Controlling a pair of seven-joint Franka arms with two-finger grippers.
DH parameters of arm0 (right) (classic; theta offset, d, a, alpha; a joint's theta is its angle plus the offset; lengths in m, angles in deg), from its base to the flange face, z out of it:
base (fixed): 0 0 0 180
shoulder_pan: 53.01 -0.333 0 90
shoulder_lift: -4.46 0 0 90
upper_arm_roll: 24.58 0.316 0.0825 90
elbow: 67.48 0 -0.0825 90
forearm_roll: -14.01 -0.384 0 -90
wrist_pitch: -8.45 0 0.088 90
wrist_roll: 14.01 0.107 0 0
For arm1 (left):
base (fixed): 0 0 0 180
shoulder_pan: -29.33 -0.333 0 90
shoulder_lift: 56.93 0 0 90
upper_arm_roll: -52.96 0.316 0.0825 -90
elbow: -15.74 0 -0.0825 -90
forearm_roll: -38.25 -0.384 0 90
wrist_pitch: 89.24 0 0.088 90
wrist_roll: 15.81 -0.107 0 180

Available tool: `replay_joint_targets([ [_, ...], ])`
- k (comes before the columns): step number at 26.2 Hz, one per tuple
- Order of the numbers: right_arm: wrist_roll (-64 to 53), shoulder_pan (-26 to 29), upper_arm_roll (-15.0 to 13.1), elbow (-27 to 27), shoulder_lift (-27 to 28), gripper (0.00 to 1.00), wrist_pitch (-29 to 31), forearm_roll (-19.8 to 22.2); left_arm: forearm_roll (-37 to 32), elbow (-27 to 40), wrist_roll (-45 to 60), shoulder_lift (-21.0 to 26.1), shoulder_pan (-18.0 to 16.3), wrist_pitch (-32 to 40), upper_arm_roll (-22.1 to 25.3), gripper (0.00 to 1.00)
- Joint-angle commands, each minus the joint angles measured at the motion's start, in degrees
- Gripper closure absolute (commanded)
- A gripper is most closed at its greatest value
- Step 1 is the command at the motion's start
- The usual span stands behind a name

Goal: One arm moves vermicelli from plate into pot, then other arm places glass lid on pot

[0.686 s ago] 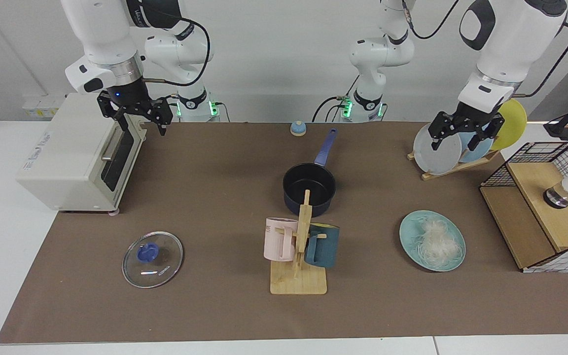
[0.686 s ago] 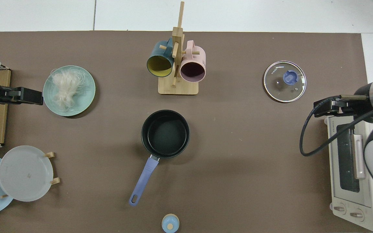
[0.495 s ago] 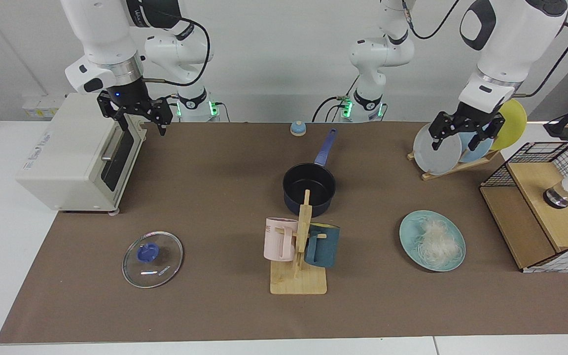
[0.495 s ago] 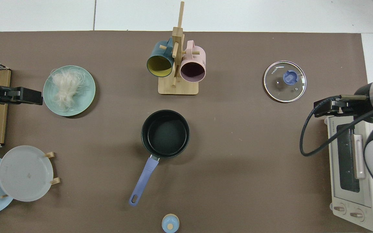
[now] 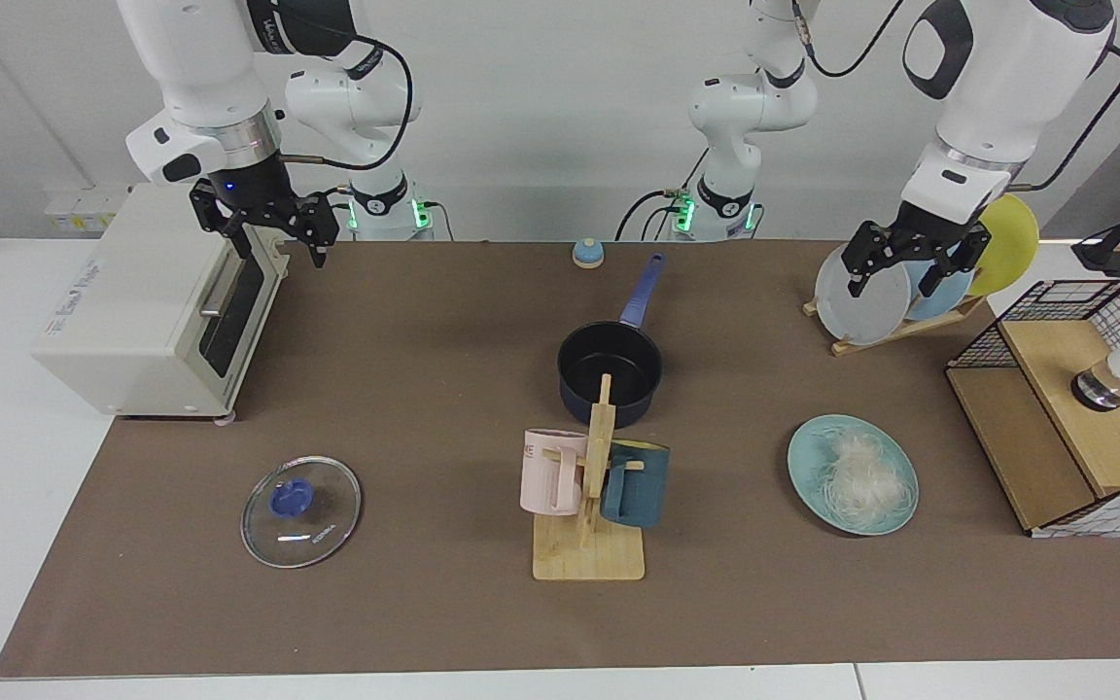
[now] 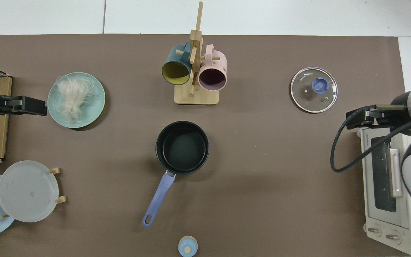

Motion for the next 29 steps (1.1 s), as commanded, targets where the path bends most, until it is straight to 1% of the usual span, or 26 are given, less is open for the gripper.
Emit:
replay_joint_targets([
  [1, -2.89, 0.66, 0.09, -0.39, -0.69, 0.01, 0.08, -1.22, 0.13, 0.54, 5.31, -0.19, 0.29, -0.61, -0.14, 0.0],
  [3, -3.42, 0.66, 0.09, -0.39, -0.78, 0.01, 0.0, -1.22, 0.13, 0.72, 7.78, -0.28, 0.29, -0.43, -0.23, 0.0],
  [6, -3.69, 0.83, 0.09, -0.39, -0.69, 0.01, -0.01, -1.31, 0.13, 0.89, 8.06, -0.11, 0.38, -0.61, -0.23, 0.0],
  [12, -3.51, 1.01, 0.0, -0.39, -0.69, 0.01, -0.01, -1.22, 0.56, 2.47, 5.69, -0.02, -0.14, -1.31, -0.23, 0.0],
  [14, -3.25, 0.92, 0.0, -0.39, -0.69, 0.01, -0.01, -1.22, 0.22, 1.95, 3.58, 0.59, -0.23, -3.67, -0.14, 0.0],
  [16, -3.6, 1.01, 0.09, -0.3, -0.69, 0.01, -0.09, -1.31, 0.21, 0.29, 2.96, 2.61, -0.76, -5.08, -0.14, 0.0],
  [18, -3.6, 1.01, 0.0, -0.3, -0.69, 0.01, -0.18, -1.31, 0.13, -2.78, 2.96, 4.98, -0.67, -4.56, -0.14, 0.0],
  [21, -4.39, 1.1, 0.0, -0.3, -0.69, 0.01, -0.01, -1.31, 0.04, -5.6, 2.96, 8.06, -0.85, -4.56, -0.05, 0.0],
  [23, -6.14, 1.1, 0.0, 0.05, -0.17, 0.01, 0.35, -1.14, -0.75, -7.71, 2.87, 11.3, -0.85, -5.44, -0.14, 0.0],
  [26, -6.5, 1.36, 0.0, 2.41, 1.49, 0.01, 0.26, -1.05, -2.68, -9.65, 2.87, 16.23, -0.76, -7.98, -0.14, 0.0],
  [29, -6.15, 1.54, -0.09, 6.54, 4.39, 0.01, 0.0, -1.05, -3.21, -9.22, 2.96, 18.43, -0.59, -11.4, -0.05, 0.0],
])
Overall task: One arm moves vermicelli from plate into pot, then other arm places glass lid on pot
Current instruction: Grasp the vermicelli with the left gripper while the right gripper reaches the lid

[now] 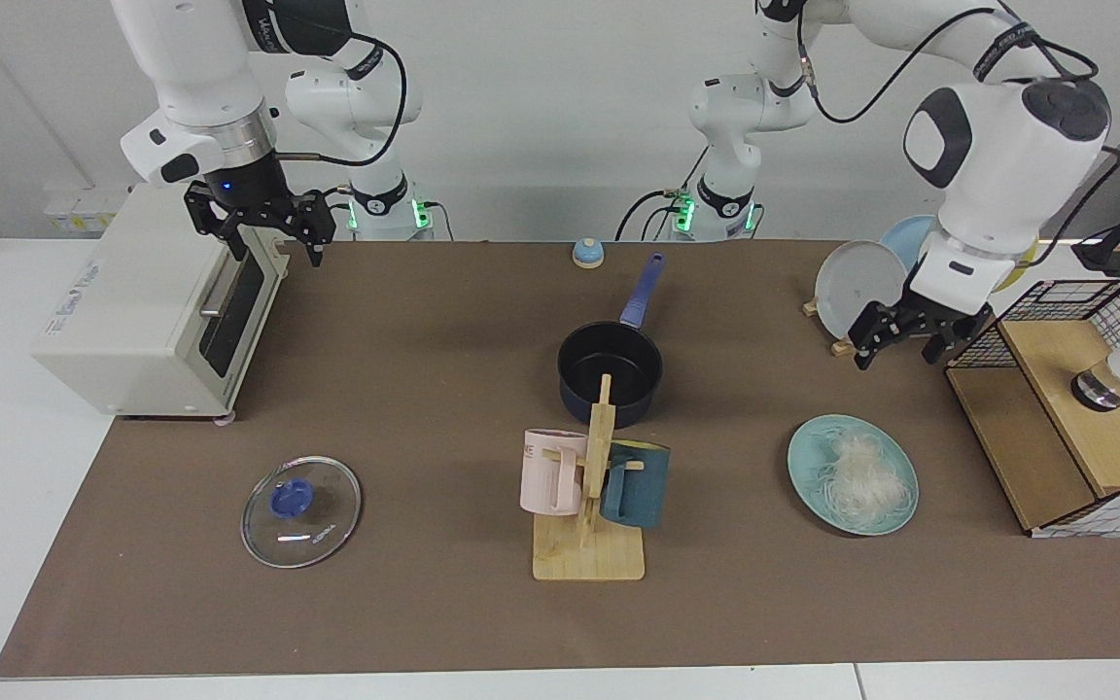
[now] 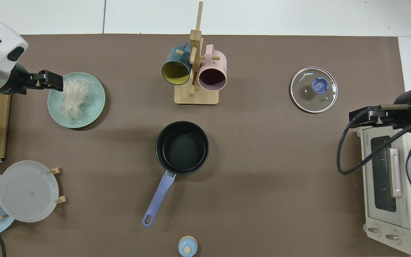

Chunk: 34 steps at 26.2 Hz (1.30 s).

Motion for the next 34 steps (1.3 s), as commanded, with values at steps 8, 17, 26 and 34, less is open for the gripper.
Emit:
replay_joint_targets([
  [8, -2.24, 0.97, -0.78, 15.7, 13.27, 0.01, 0.01, -1.22, -5.18, -0.98, -0.8, 12.62, 0.13, -14.6, -0.26, 0.0],
  [17, -2.41, 1.4, -0.86, 24.68, 25.58, 0.01, 4.92, -1.49, -5.17, 2.9, -3.18, 16.57, -1.81, -23.14, -0.17, 0.0],
  [26, -3.03, 2.28, -1.39, 17.14, 27.52, 0.01, 20.56, -4.21, -5.26, 8.08, -3.26, 16.31, -2.16, -25.68, -0.17, 0.0],
  [34, -3.73, 2.19, -2.44, 9.14, 27.87, 0.01, 26.54, -3.51, -5.35, 10.9, -3.26, 15.96, -2.34, -29.82, -0.08, 0.0],
])
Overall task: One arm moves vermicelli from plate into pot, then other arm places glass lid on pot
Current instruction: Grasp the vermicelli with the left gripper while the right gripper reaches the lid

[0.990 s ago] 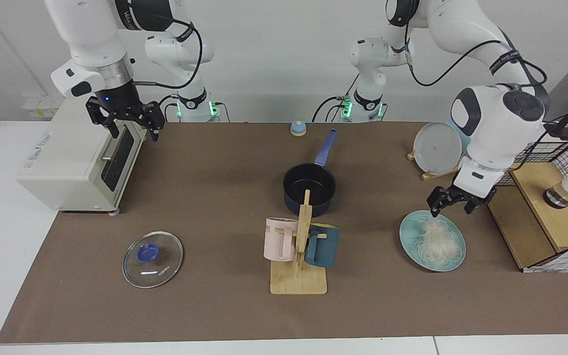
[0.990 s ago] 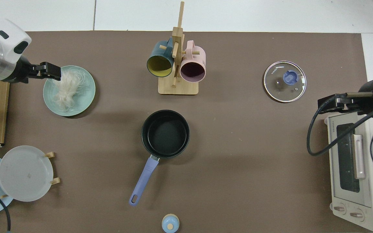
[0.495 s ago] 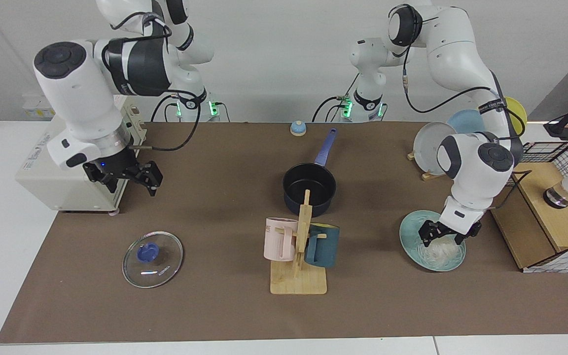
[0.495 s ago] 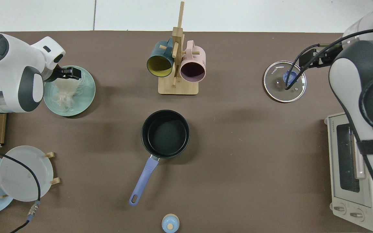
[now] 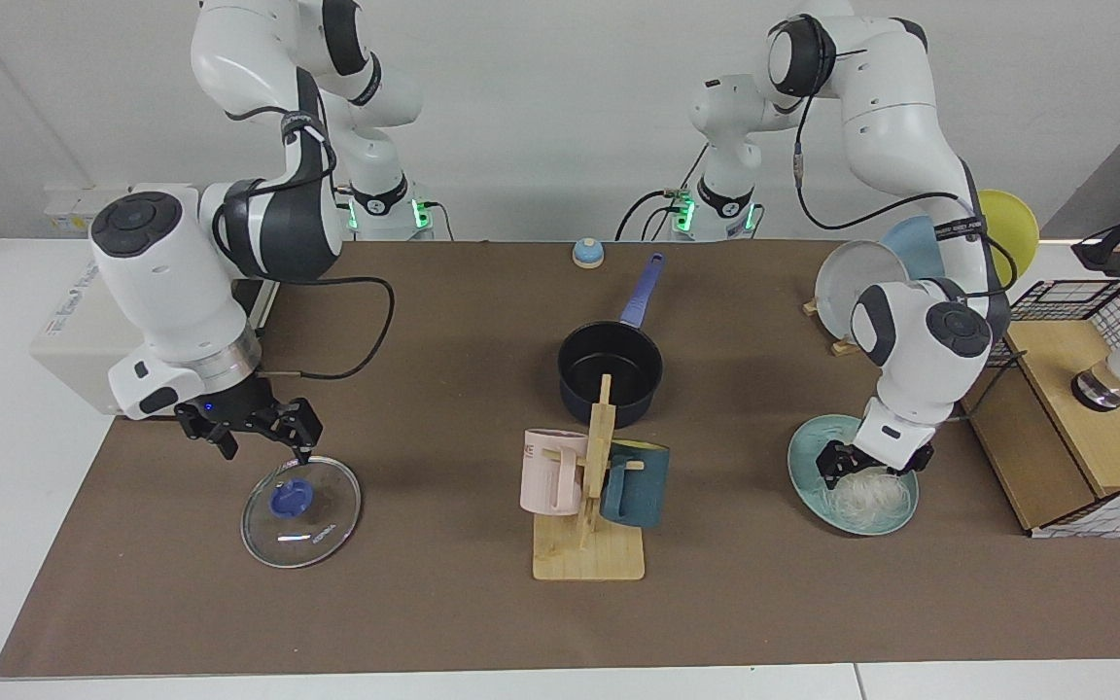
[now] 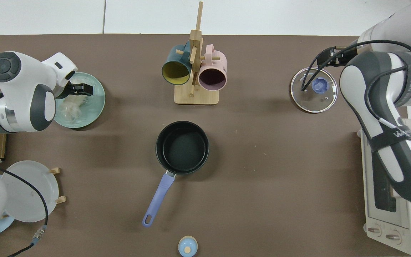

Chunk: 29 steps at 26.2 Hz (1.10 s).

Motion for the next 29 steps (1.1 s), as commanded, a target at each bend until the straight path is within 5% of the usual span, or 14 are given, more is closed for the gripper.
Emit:
replay_joint_targets([
  [1, -3.82, 0.47, -0.97, -7.86, -1.01, 0.01, 4.96, -1.11, -1.36, 3.43, -0.38, -1.72, -0.59, -2.66, -0.25, 0.0],
  [10, -7.69, 0.03, -2.74, -13.32, -0.83, 0.01, 9.28, -1.29, -1.27, 6.16, -1.53, -1.01, -1.21, -7.32, -0.25, 0.04],
  [11, -7.61, -0.14, -2.74, -13.33, -0.57, 0.01, 9.36, -1.38, -1.27, 6.16, -1.61, -0.93, -1.3, -7.32, -0.25, 0.16],
  [14, -7.25, -0.67, -2.82, -12.62, 0.84, 0.01, 9.36, -1.29, -1.1, 6.16, -1.01, -0.93, -1.3, -7.24, -0.25, 0.97],
  [29, -7.69, -0.58, -2.82, -11.92, 5.58, 0.01, 12.61, -1.2, -0.57, 1.41, -1.44, -5.75, -0.68, 4.97, -1.12, 1.0],
])
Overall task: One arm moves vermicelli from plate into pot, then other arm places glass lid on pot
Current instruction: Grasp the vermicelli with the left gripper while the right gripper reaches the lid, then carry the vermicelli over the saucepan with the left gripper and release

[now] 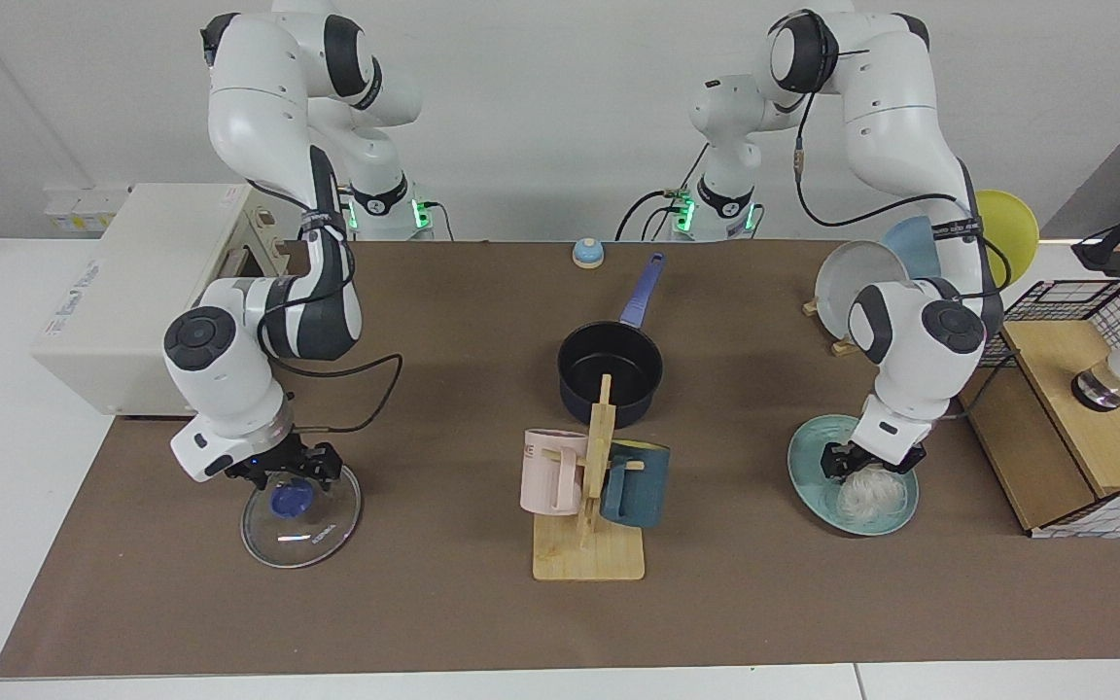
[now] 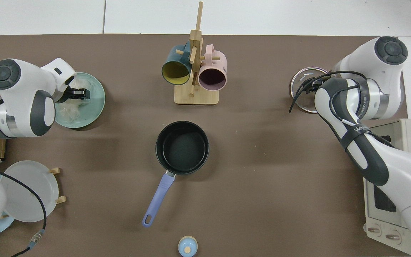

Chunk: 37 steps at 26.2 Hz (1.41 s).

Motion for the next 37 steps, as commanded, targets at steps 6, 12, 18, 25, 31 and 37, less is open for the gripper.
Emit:
replay_joint_targets([
  [6, -2.17, 0.51, 0.01, 0.07, 0.94, 0.01, 3.56, -1.11, -0.44, -1.14, 1.98, -9.99, 0.65, 13.92, -4.03, 1.0],
  [12, -2.09, 0.25, -0.08, 0.07, 1.29, 0.01, 5.41, -1.02, -0.27, -0.87, 5.32, -14.56, 0.65, 19.98, -8.34, 1.0],
  [18, -2.17, 0.6, -0.08, -0.11, 1.29, 0.01, 6.9, -0.67, 2.1, 1.4, 14.19, -17.64, 0.65, 25.09, -15.98, 1.0],
  [25, -2.09, 0.51, -0.08, 0.07, 1.73, 0.01, 6.99, -0.85, 2.9, 4.49, 26.31, -19.84, 3.28, 24.3, -22.84, 1.0],
  [31, -2.09, 0.6, -0.08, 0.07, 1.64, 0.23, 6.99, -0.76, 2.81, 7.99, 31.69, -21.07, 6.89, 19.83, -23.9, 1.0],
  [37, -2.09, 0.16, -0.17, 0.24, 1.38, 0.79, 6.9, -0.32, 2.11, 16.34, 33.98, -21.08, 8.12, 7.44, -24.17, 1.0],
])
